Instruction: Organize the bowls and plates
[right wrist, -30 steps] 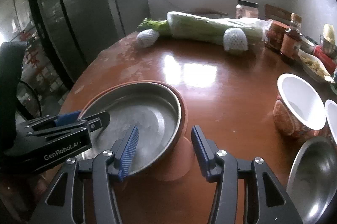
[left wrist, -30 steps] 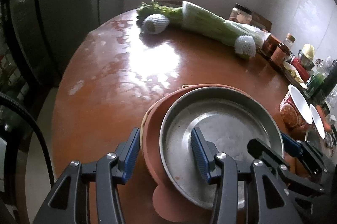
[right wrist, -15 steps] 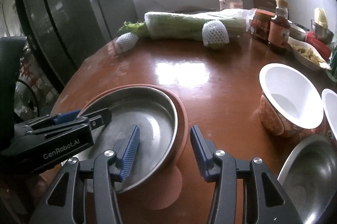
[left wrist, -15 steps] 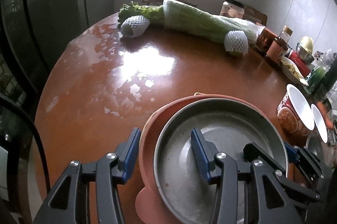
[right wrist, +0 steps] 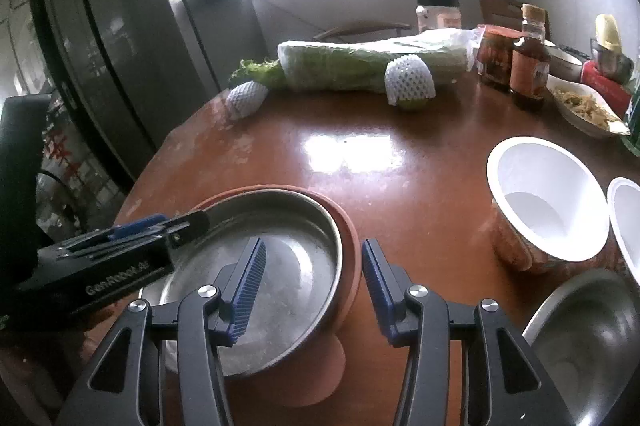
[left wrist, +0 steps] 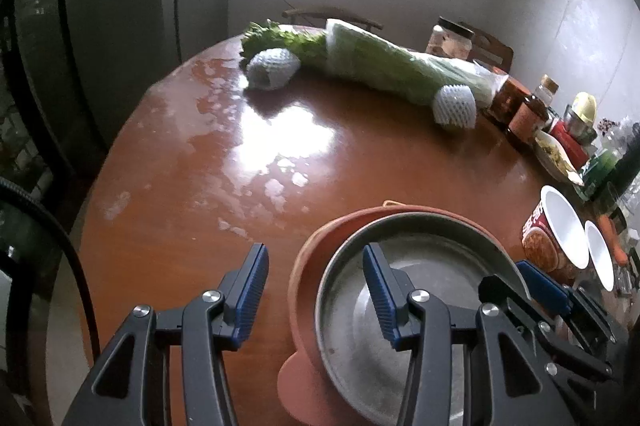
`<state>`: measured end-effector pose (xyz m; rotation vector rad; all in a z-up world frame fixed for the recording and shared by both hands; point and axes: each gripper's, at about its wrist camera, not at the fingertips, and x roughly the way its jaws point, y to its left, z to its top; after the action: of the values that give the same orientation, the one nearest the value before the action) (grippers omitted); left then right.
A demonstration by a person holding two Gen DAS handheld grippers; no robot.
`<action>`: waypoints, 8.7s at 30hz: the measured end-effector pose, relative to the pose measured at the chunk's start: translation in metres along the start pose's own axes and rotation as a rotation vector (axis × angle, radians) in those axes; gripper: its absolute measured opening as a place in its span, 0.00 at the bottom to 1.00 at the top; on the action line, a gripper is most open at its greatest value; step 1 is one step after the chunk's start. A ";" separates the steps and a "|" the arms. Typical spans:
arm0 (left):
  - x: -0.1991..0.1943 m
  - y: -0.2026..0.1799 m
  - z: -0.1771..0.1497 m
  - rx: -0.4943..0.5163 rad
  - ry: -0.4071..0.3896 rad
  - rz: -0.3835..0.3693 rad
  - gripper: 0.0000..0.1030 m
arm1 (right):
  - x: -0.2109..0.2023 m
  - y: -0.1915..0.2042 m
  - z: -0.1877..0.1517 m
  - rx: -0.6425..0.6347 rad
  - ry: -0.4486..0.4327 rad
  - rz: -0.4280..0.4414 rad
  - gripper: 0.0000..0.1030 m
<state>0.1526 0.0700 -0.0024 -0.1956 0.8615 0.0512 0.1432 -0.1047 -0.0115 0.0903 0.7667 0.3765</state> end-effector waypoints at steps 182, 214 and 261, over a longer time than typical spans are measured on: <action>-0.032 -0.288 -0.068 0.401 0.027 -0.221 0.41 | -0.162 -0.229 -0.057 0.172 -0.176 -0.238 0.34; 0.022 -0.327 -0.049 0.335 0.152 -0.231 0.42 | -0.101 -0.268 -0.031 0.159 -0.086 -0.132 0.23; -0.089 -0.221 -0.057 0.286 0.050 -0.256 0.39 | -0.156 -0.138 -0.024 0.031 -0.146 -0.045 0.13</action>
<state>0.0791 -0.1544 0.0617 -0.0377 0.8772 -0.3160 0.0650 -0.2916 0.0442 0.1283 0.6298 0.3118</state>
